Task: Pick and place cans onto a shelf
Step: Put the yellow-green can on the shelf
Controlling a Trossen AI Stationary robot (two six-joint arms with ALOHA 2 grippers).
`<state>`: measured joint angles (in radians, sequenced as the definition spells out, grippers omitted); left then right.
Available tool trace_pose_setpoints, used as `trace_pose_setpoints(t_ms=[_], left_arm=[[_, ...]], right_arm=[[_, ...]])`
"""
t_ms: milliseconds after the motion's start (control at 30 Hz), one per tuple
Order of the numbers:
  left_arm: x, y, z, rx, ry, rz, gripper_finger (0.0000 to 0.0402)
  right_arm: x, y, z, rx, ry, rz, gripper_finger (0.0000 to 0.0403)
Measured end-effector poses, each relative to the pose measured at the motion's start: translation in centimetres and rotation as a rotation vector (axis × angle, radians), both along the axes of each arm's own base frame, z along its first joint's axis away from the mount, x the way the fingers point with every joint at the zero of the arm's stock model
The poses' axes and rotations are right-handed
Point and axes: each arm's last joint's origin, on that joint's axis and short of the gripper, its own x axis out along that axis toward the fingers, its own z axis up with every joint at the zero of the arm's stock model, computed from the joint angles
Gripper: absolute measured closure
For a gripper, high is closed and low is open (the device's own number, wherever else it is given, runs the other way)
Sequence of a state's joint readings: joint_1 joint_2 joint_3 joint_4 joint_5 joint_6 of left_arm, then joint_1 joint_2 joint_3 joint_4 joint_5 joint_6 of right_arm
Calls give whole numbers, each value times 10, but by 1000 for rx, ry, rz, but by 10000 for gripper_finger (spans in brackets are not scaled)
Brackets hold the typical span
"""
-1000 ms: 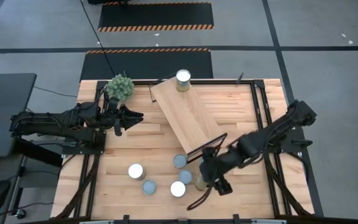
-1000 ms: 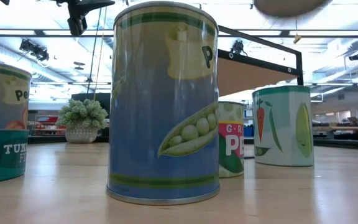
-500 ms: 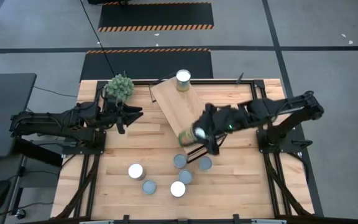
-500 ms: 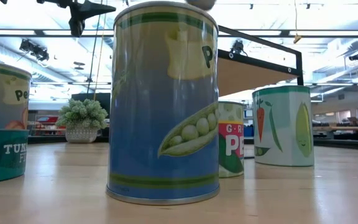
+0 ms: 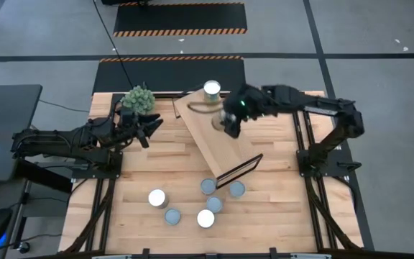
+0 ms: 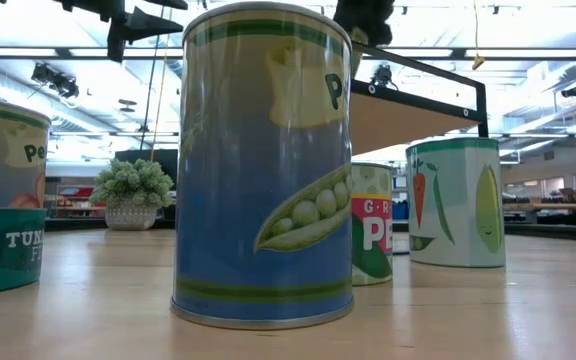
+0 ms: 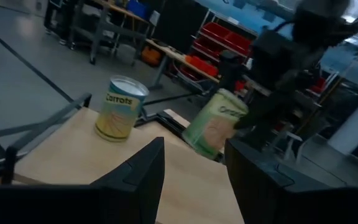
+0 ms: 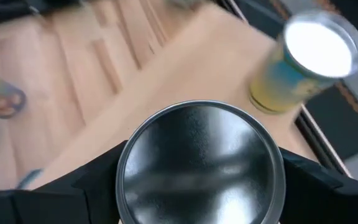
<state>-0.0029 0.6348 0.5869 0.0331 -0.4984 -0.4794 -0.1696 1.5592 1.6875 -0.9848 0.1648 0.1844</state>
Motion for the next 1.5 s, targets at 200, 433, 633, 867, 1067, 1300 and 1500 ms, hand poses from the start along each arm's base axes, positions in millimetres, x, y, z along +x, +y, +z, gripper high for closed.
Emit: trace_pose_setpoints(t_ms=[200,433,633,867,1067,1300,1500], left_arm=[[-1,1,0,19,10,38,228],[-1,1,0,19,12,51,228],[-1,1,0,19,12,51,228],[-1,1,0,18,12,51,228],[-1,1,0,19,12,50,228],[-1,1,0,18,11,49,228],[-1,1,0,18,11,47,228]], right_arm=[[13,-31,8,-39,108,85,82],[27,-59,0,-67,181,262,82],[32,-76,-18,-34,252,313,81],[37,-83,-28,-41,292,306,73],[40,-84,-33,-52,304,340,47],[40,-84,-33,-57,306,345,16],[39,-81,-30,-103,334,321,11]])
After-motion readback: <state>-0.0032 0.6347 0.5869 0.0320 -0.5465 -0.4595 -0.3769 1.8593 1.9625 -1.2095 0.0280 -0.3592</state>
